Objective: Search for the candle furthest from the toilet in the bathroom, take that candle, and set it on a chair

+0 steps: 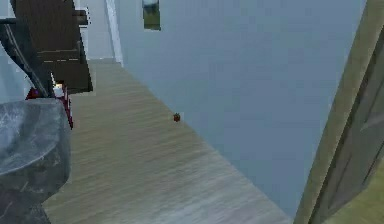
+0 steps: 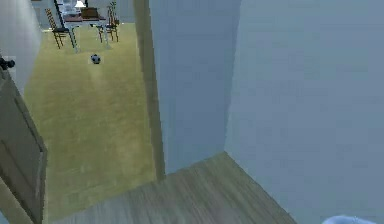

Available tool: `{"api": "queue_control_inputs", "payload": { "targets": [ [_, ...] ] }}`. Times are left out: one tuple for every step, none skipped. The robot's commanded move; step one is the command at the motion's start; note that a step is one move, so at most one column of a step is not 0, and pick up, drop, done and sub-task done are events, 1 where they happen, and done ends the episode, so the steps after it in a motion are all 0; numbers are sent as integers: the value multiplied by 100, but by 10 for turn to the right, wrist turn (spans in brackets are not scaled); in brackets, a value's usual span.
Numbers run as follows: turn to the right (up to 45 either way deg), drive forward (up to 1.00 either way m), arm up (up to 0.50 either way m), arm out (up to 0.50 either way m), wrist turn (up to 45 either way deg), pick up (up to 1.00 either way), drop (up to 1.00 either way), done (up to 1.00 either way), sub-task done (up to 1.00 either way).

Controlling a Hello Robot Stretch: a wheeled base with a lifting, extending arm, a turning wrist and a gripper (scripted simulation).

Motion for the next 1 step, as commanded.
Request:
{"api": "queue_control_inputs", "payload": {
  "targets": [
    [0, 65, 0, 0, 0, 0, 0, 0, 0]
  ]
}}
